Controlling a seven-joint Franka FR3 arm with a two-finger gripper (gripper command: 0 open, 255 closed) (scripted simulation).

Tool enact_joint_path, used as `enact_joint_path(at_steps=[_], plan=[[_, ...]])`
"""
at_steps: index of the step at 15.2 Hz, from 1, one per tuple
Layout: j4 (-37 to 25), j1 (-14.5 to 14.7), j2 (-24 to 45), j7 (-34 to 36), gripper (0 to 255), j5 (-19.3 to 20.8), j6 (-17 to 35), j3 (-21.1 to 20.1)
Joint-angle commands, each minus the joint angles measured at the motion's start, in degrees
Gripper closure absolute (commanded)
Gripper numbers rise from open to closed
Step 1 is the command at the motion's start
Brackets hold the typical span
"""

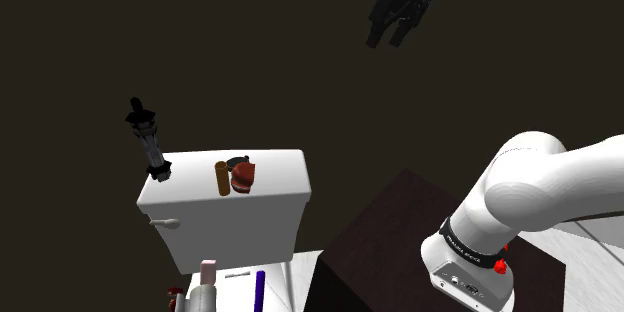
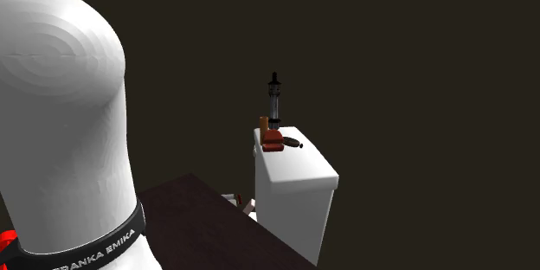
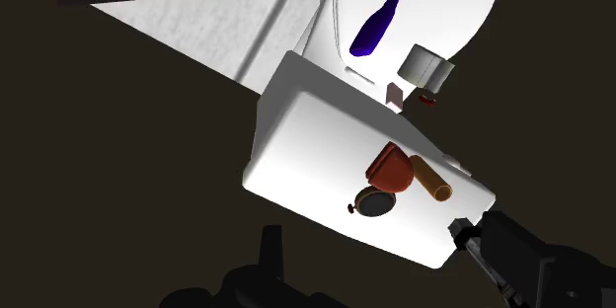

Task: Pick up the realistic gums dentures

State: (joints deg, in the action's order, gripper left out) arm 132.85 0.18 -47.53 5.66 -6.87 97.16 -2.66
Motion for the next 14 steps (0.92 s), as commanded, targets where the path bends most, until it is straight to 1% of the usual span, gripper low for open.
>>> enact_joint_path(at_steps=[1,8,14], plan=[[0.00,0.00,0.00,0.00,0,0.00,0.00,0.00],[4.94,0.64,7.96,3.67,0,-1.33,11.63,-5.21],[6.38,0.74,17.59,7.24,0,-1.43,21.53,-9.73]])
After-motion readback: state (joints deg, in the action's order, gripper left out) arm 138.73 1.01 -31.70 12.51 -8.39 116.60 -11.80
